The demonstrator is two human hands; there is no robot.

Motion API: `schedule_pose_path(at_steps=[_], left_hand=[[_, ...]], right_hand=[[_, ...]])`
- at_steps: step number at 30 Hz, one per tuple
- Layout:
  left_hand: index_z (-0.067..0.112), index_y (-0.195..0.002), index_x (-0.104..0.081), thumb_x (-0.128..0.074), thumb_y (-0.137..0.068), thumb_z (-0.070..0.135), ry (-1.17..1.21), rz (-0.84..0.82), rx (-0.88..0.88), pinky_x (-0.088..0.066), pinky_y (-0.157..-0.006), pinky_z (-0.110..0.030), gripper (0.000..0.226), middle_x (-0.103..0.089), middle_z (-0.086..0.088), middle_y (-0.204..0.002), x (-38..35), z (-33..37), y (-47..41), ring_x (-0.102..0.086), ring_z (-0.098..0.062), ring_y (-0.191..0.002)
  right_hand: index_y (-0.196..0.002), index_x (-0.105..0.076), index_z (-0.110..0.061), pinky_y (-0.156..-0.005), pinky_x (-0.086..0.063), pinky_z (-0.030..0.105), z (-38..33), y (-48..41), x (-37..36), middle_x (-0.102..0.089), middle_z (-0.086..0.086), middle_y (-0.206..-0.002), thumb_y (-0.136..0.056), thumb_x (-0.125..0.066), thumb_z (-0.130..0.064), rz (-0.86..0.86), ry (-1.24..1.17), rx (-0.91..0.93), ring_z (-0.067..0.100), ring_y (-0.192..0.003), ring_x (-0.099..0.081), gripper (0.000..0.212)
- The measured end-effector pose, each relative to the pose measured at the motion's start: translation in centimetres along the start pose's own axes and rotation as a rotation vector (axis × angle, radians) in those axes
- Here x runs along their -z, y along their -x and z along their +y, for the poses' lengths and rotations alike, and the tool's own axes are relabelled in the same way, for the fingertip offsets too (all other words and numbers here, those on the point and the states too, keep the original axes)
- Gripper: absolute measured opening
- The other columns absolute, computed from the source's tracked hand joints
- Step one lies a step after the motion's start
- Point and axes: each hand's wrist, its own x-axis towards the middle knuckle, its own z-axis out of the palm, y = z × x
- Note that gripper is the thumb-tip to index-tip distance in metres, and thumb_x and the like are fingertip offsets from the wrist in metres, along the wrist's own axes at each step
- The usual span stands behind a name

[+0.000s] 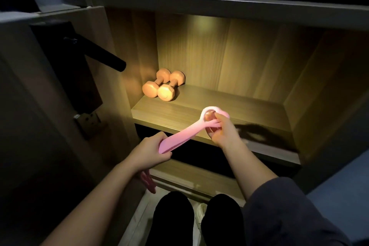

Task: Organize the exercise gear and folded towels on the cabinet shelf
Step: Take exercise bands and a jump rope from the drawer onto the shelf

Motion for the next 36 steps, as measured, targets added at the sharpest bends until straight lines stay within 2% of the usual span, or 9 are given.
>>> schedule_pose_path(at_steps=[3,7,12,16,23,27,30,33,36], left_hand=[[0.023,-0.103,-0.052,-0.071,-0.082,0.03,-0.06,-0.034,0.045,-0.057,-0.077,-0.038,0.028,-0.06,0.003,-0.099,-0.2,-0.5,0.6,-0.061,-0.012,-0.087],[0.022,-0.104,-0.052,-0.071,-0.08,0.024,-0.058,-0.088,0.068,-0.058,-0.078,-0.039,0.031,-0.062,0.003,-0.101,-1.0,-0.2,0.9,-0.062,-0.012,-0.086],[0.021,-0.106,-0.049,-0.07,-0.076,0.021,0.0,-0.11,0.093,-0.058,-0.079,-0.041,0.037,-0.06,0.001,-0.1,-3.0,1.7,0.3,-0.063,-0.016,-0.087],[0.024,-0.106,-0.05,-0.069,-0.078,0.021,0.075,-0.071,0.109,-0.059,-0.08,-0.041,0.035,-0.058,0.002,-0.097,-4.1,3.4,-0.2,-0.062,-0.015,-0.087],[0.028,-0.112,-0.044,-0.072,-0.082,0.028,0.461,0.27,-0.002,-0.055,-0.073,-0.026,0.042,-0.06,0.006,-0.098,-2.9,9.8,-0.9,-0.062,-0.008,-0.086],[0.027,-0.111,-0.042,-0.068,-0.084,0.026,0.575,0.435,-0.058,-0.053,-0.072,-0.035,0.038,-0.057,0.002,-0.094,-1.4,13.2,-1.5,-0.059,-0.019,-0.085],[0.026,-0.118,-0.043,-0.063,-0.087,0.026,0.495,0.381,-0.1,-0.054,-0.073,-0.044,0.037,-0.057,0.0,-0.098,-0.7,12.9,-1.4,-0.06,-0.023,-0.085],[0.024,-0.129,-0.042,-0.061,-0.089,0.028,0.39,0.332,-0.165,-0.055,-0.071,-0.037,0.044,-0.058,0.001,-0.101,-0.5,12.0,-1.1,-0.061,-0.018,-0.081],[0.023,-0.127,-0.044,-0.062,-0.088,0.026,0.307,0.297,-0.198,-0.053,-0.07,-0.037,0.043,-0.06,0.001,-0.096,-0.4,11.4,-0.9,-0.06,-0.016,-0.077]], right_hand=[[-0.098,-0.064,-0.002,-0.058,-0.057,0.027,-1.8,1.7,1.4,-0.072,0.007,-0.074,-0.092,-0.062,-0.009,-0.147,-0.092,0.009,0.014,-0.062,-0.068,0.009],[-0.104,-0.062,-0.003,-0.058,-0.057,0.027,-3.3,3.7,2.2,-0.068,0.005,-0.068,-0.088,-0.066,-0.009,-0.355,0.151,0.095,0.012,-0.054,-0.062,0.018],[-0.121,-0.056,-0.007,-0.065,-0.055,0.032,-4.5,6.7,0.4,-0.062,0.005,-0.066,-0.084,-0.064,-0.009,-0.647,0.216,0.201,0.013,-0.053,-0.057,0.038],[-0.136,-0.044,-0.005,-0.061,-0.053,0.029,-5.4,9.5,-1.7,-0.055,0.004,-0.061,-0.088,-0.057,-0.009,-0.758,0.352,0.297,0.011,-0.05,-0.048,0.05],[-0.137,-0.043,-0.003,-0.063,-0.046,0.029,-6.7,11.3,-3.6,-0.048,0.002,-0.058,-0.099,-0.045,-0.006,-0.733,0.484,0.377,0.01,-0.049,-0.039,0.039],[-0.132,-0.049,-0.008,-0.067,-0.049,0.032,-6.4,11.5,-3.6,-0.052,0.003,-0.062,-0.098,-0.05,-0.007,-0.68,0.598,0.397,0.011,-0.053,-0.044,0.034],[-0.126,-0.055,-0.008,-0.077,-0.059,0.037,-7.4,11.7,-3.2,-0.061,0.004,-0.067,-0.095,-0.057,-0.007,-0.594,0.71,0.393,0.012,-0.058,-0.057,0.031],[-0.11,-0.063,-0.005,-0.064,-0.059,0.026,-8.5,11.8,-3.1,-0.068,0.007,-0.075,-0.091,-0.063,-0.004,-0.482,0.926,0.346,0.012,-0.061,-0.066,0.019],[-0.101,-0.065,-0.005,-0.063,-0.056,0.023,-9.1,11.9,-3.3,-0.069,0.007,-0.077,-0.088,-0.068,-0.009,-0.374,1.171,0.377,0.01,-0.062,-0.069,0.013]])
